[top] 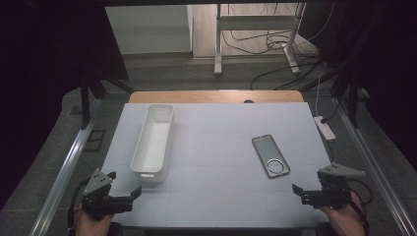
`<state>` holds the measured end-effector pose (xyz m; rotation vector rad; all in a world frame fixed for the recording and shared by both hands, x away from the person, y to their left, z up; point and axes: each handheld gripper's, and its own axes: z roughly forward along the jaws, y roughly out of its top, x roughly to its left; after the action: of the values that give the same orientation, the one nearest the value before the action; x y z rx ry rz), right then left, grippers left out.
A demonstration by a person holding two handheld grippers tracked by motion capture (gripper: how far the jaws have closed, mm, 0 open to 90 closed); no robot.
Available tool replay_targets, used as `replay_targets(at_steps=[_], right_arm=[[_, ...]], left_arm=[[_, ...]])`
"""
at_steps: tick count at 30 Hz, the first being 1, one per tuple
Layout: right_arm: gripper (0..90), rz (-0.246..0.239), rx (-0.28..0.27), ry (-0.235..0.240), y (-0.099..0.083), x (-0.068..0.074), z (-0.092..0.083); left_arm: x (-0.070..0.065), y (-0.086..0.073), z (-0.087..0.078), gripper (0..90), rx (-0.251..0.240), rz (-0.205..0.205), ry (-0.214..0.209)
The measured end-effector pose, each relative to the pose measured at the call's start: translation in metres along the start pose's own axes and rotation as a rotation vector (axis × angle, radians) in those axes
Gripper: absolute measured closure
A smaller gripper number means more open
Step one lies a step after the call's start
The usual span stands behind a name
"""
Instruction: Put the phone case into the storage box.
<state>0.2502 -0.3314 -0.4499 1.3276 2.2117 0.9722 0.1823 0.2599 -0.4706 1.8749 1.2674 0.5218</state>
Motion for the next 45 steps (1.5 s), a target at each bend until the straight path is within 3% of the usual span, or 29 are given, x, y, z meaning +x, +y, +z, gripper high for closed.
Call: replay_targets(at_steps=[45], right_arm=[[0.0, -0.021, 0.047, 0.053, 0.013, -0.003, 0.011]], left_arm=[[-0.001, 0.000, 0.000, 0.0, 0.011, 0.013, -0.006]])
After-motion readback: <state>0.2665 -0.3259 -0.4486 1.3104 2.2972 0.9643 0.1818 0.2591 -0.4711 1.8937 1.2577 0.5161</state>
